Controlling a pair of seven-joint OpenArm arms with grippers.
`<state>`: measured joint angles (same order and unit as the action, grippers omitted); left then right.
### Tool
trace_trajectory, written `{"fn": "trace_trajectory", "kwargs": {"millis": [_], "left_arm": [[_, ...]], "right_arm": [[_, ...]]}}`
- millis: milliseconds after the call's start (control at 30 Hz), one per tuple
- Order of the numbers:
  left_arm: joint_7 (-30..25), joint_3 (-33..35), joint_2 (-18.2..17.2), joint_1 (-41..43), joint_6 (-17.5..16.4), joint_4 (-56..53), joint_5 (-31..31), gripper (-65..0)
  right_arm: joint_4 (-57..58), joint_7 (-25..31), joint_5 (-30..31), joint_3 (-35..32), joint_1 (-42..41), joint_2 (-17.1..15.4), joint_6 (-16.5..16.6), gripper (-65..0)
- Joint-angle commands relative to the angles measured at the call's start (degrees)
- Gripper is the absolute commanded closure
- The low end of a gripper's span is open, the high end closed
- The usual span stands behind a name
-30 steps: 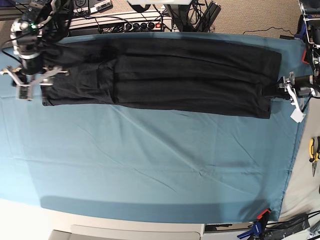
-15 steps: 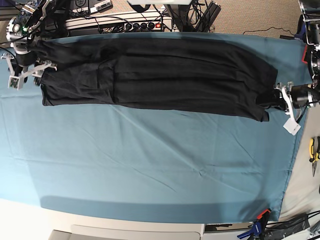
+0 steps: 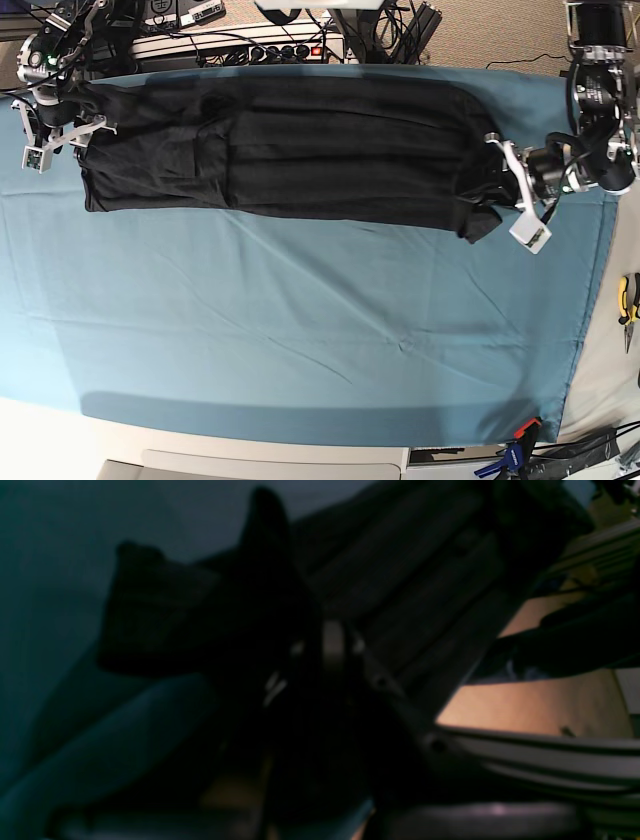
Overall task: Fold the T-shirt properly
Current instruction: 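Carry the band end held by the left gripper toward the shirt's middle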
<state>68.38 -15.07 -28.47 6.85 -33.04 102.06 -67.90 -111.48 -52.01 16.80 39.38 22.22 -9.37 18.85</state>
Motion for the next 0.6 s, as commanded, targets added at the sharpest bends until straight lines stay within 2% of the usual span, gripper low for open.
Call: {"fn": "trace_trajectory", "kwargs": {"millis": [0,133,267,567], "left_arm": [[-1.4,-0.4,-0.2,-0.6,-0.2,1.0,-1.0,0.0],[-1.4,0.0,2.5,-0.7,-0.2,1.0,-1.0,0.0],[-1.8,4.3,4.0,-0.7,-0.2,1.0,-0.6,0.0],[-6.1,15.8,8.6,-3.6,1.1,1.0,8.5,0.0]], "right_arm": [[-0.9,1.5,0.3,0.3,-0.2,-0.8,0.0,-27.9],[-0.9,1.5,0.3,0.3,-0.2,-0.8,0.0,-27.9],[-0.9,1.5,0.3,0.3,-0.2,-0.8,0.0,-27.9],[-0.9,1.5,0.3,0.3,-0.2,-0.8,0.0,-27.9]]}}
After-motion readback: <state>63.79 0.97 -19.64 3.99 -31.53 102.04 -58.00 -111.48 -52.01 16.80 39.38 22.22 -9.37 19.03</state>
